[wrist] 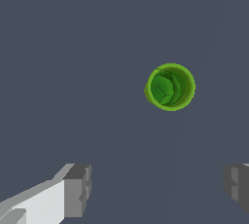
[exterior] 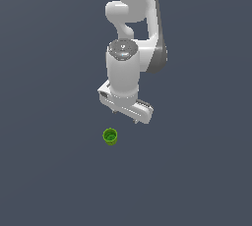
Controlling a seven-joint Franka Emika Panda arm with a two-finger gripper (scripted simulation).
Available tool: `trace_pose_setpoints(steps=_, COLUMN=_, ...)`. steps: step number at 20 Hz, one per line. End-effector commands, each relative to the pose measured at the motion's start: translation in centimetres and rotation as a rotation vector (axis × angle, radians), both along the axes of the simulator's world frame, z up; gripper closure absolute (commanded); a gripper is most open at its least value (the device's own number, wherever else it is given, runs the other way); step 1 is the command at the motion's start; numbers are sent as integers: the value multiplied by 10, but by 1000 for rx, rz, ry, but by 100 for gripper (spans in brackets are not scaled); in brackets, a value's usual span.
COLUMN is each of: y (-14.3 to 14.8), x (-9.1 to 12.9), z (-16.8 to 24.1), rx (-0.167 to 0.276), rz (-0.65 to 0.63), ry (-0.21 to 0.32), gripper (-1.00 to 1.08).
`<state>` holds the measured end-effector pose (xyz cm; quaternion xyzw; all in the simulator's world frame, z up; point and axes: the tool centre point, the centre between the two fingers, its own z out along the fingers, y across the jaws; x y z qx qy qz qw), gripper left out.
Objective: Pick up the object and move it to a goal position.
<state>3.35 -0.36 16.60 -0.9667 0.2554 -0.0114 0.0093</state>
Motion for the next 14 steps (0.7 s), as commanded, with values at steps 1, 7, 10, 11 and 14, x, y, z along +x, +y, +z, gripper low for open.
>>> trace_pose_setpoints(steps=1, y=-5, x=4, z=-6, rx=3, rz=-82, ry=4, gripper=-92)
trace_pose_setpoints(steps=7, y=-18, x=12, z=-20, rx=9, rz=-274, ry=13, gripper=-92)
trace_pose_setpoints(steps=10, y=-25, x=16, z=-28, rx=10, rz=-369, ry=18, gripper=-92)
trace_pose_setpoints(steps=11, y=-27, x=17, z=-30, rx=10, rz=-401, ry=19, gripper=-92)
trace_pose_setpoints(steps=14, y=-34, x=21, z=-37, rx=10, rz=-496, ry=22, gripper=-92)
